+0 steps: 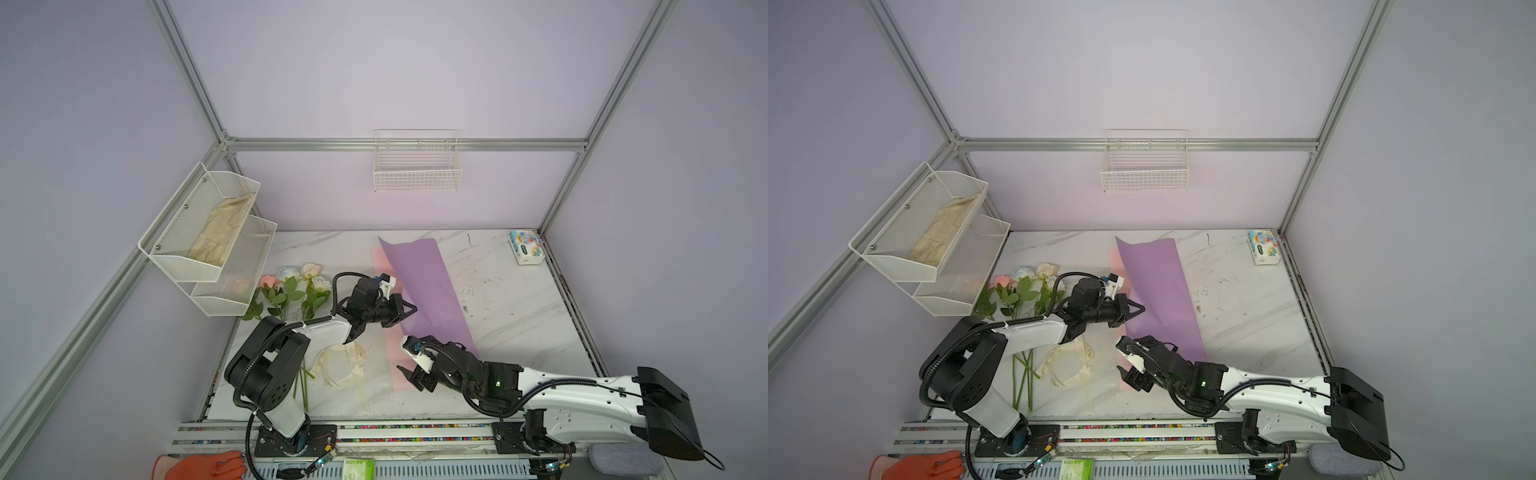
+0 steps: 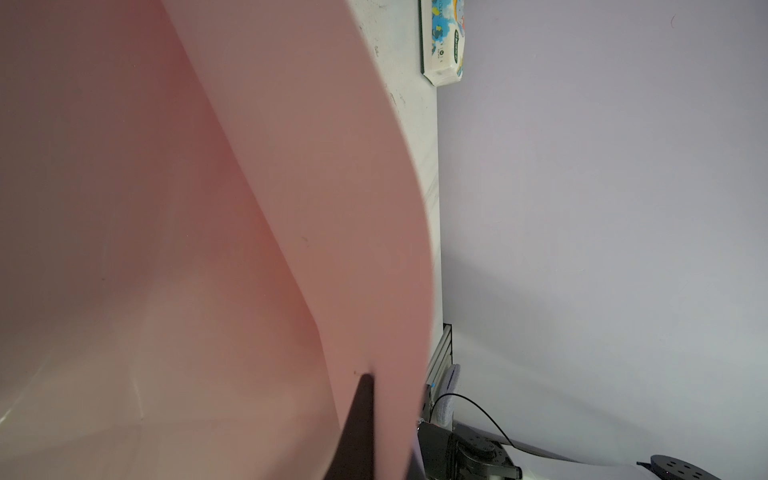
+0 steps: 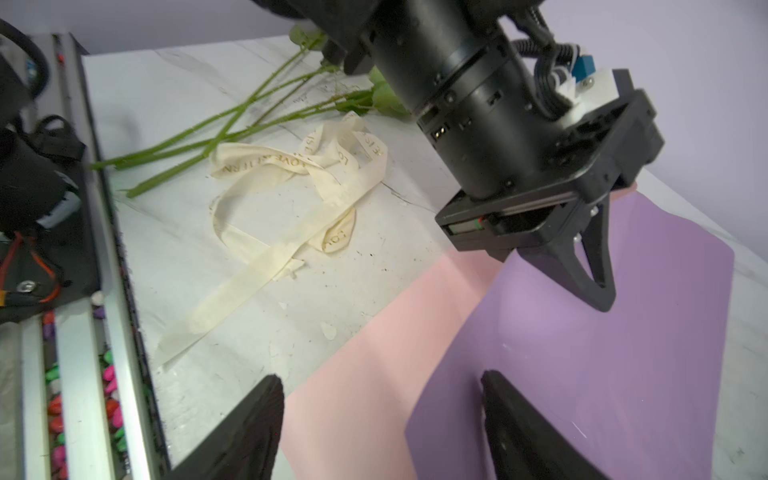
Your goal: Tie the bouquet of fake flowers
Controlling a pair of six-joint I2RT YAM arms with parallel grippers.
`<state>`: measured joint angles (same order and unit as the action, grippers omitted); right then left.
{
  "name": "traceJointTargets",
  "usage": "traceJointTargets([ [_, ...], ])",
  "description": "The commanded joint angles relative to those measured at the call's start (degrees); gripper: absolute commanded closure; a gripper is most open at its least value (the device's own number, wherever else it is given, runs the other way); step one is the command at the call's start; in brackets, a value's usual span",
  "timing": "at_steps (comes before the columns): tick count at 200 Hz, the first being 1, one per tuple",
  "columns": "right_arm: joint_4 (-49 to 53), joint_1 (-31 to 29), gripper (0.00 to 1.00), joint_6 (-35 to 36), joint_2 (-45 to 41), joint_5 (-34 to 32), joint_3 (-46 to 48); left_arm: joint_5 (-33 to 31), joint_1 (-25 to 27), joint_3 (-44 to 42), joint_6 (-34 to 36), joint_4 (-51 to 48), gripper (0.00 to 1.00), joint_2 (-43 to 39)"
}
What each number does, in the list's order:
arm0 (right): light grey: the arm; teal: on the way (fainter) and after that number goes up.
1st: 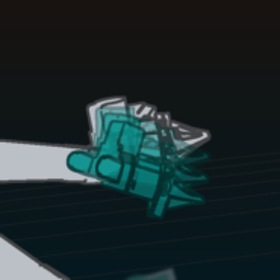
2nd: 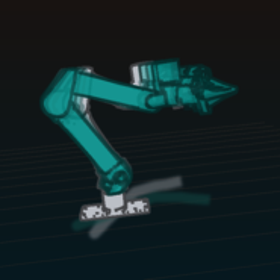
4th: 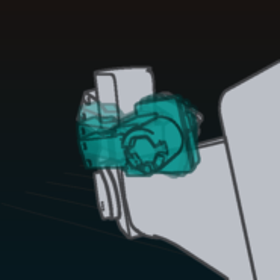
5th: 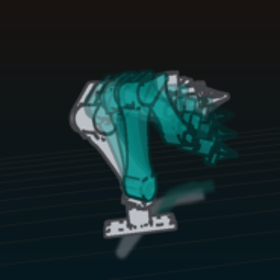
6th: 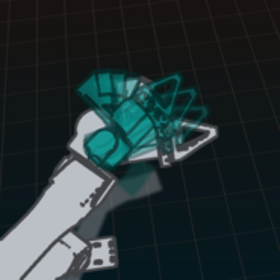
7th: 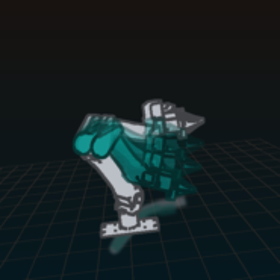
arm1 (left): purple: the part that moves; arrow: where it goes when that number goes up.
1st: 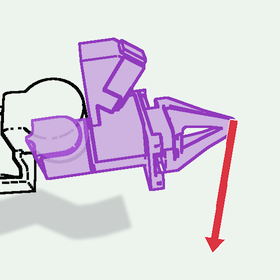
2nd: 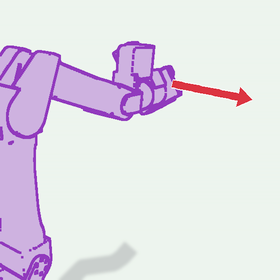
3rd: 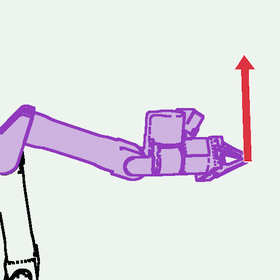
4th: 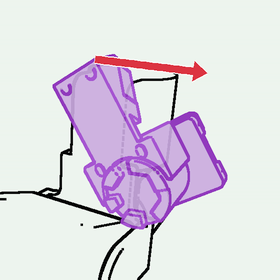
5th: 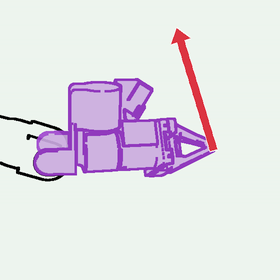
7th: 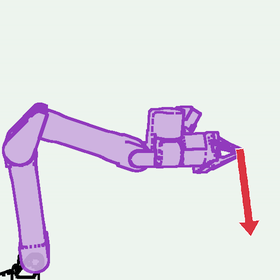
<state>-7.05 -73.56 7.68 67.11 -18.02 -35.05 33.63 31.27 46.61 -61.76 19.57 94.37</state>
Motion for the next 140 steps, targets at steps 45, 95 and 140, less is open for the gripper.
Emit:
traceJointTargets([
  [45, 2.0, -1.6, 0.69, 4.2, 0.3, -22.1, -0.5, 1.7, -0.2, 5.8, 1.9, 0.0, 0.95, -1.6],
  [95, -1.3, -1.6, 1.00, 4.9, -4.2, -18.7, 2.4, 2.7, -0.3, 6.1, 3.9, -0.4, 0.79, -2.9],
  [140, -5.2, -0.6, 1.00, 1.6, -5.8, -22.4, 2.5, -11.2, -1.6, 7.6, 18.3, -23.7, 0.00, -17.2],
])
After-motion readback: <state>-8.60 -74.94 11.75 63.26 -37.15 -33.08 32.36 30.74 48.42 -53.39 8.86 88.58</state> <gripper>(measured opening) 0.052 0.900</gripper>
